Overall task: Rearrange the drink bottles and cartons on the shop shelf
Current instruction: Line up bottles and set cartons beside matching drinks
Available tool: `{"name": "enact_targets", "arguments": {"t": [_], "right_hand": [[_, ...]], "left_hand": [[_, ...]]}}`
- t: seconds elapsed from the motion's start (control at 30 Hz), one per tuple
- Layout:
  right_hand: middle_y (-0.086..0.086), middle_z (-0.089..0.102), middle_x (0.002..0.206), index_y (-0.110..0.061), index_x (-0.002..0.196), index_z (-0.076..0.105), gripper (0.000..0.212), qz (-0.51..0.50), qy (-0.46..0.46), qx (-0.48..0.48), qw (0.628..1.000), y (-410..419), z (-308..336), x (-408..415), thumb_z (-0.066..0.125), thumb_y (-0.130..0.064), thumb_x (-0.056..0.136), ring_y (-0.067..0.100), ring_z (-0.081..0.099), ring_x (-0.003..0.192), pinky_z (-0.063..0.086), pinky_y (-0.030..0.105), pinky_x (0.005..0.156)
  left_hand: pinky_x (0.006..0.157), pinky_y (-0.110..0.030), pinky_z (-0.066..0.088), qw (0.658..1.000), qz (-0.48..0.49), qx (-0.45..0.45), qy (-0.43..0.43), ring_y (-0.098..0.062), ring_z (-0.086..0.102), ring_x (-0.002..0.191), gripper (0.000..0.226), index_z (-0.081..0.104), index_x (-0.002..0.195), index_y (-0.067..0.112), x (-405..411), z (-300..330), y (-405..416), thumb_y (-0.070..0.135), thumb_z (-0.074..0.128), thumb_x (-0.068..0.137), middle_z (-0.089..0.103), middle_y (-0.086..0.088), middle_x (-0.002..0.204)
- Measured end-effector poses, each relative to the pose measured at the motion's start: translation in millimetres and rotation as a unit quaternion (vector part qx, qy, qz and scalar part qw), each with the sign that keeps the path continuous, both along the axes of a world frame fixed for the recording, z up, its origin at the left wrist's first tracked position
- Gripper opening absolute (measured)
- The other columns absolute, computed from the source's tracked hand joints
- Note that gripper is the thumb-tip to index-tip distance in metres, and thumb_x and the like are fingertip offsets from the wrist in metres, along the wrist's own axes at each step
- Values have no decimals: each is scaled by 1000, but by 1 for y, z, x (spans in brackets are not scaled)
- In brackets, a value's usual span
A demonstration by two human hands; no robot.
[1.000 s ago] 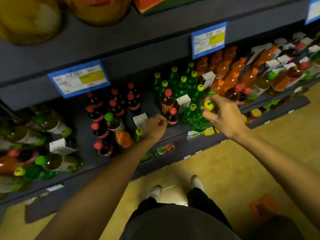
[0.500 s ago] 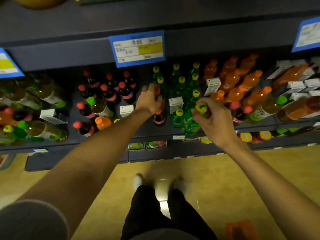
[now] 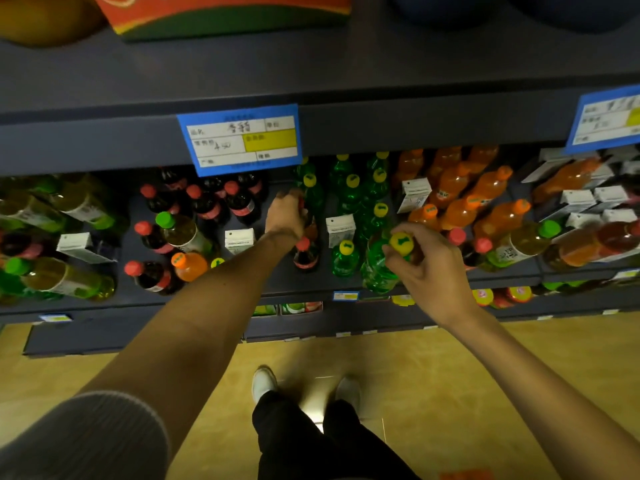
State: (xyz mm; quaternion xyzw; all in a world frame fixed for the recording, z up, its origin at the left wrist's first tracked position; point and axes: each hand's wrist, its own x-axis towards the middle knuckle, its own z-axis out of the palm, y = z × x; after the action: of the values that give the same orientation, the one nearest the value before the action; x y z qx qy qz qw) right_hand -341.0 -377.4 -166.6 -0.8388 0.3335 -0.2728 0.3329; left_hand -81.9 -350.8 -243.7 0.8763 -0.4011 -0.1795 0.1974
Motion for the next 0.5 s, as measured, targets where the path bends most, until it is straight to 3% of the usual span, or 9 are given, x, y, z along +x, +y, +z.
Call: {"name": "enact_targets", "arguments": {"t": [0.2,0.3,0.43,0.5], "right_hand": [[3,60,81,-11,100,61,18,-4,-1,0,1000,-6,8,16,63,-25,89,19,56,70,49,41,61],[1,61,84,-13,105,61,23,-10,-11,-16,1000,-7,12,39,60,-31,90,18,57,65,50,38,57],[2,62,78,-13,112,60,29,-29,-20,-12,999,-12,14,80,59,-33,92,8,50,50,41,20,51],[5,63,78,-12,111,60,28,-31,-5,-11,999,-18,10,104,58,-33,92,10,50,54,44,26,57]], "left_hand": [[85,-34,49,997,11,-77,0,-29,59,97,43,54,125,4,16,15,27,-5,51,83,54,-20,120],[86,-37,44,993,1,-105,-44,-39,53,108,40,52,130,8,26,31,45,9,55,90,51,-21,125],[86,-37,45,985,-5,-156,-73,-39,53,109,39,53,130,8,36,50,74,16,58,92,51,-20,126],[86,-35,45,979,-10,-182,-88,-37,55,108,38,55,128,7,38,60,89,19,59,92,52,-19,124]]}}
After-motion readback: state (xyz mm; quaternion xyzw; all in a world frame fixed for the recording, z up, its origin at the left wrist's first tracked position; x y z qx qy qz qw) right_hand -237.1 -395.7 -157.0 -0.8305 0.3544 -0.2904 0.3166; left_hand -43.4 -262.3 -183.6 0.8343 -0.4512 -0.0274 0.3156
